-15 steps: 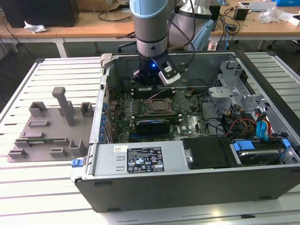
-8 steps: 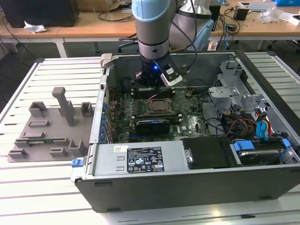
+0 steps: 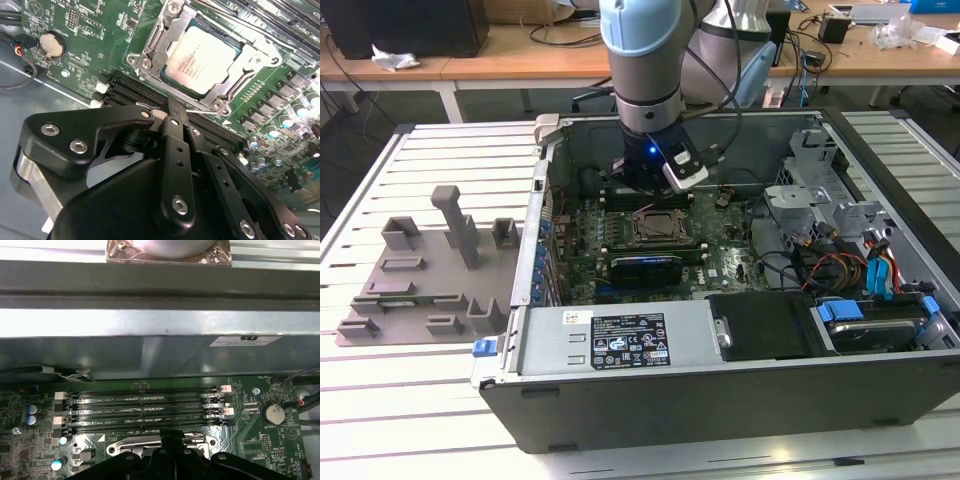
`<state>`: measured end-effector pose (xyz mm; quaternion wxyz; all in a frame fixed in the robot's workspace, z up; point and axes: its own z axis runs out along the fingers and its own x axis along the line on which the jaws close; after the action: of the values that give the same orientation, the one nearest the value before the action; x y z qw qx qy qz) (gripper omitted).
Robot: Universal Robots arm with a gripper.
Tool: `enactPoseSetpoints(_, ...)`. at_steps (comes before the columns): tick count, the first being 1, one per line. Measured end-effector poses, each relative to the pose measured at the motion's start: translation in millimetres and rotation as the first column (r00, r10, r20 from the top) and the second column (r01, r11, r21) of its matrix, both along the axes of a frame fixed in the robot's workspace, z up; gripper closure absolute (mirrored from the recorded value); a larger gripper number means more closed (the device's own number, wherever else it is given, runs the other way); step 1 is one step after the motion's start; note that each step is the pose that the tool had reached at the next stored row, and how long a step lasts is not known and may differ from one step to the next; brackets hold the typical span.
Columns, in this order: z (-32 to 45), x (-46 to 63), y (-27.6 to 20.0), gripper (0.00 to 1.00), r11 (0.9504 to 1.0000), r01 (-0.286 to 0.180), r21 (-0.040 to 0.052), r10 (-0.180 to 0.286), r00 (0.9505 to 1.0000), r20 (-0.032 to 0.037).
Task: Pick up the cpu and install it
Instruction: 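Install the first cpu locking lever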
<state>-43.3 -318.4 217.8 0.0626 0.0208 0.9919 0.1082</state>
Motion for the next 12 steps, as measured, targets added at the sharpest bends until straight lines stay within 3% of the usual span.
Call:
enactPoseSetpoints(1,-0.6,0.0,0.0,0.89,1.0,0.0,0.0,0.0,1.0,0.0041)
enactPoseSetpoints(4,-2.7,0.0,0.0,0.89,1.0,0.001,0.0001,-0.001,0.9997,0.0262)
enactPoseSetpoints(12,-3.4,-0.2,0.3,0.89,0.9997,0.023,-0.0021,-0.023,0.9994,0.0266)
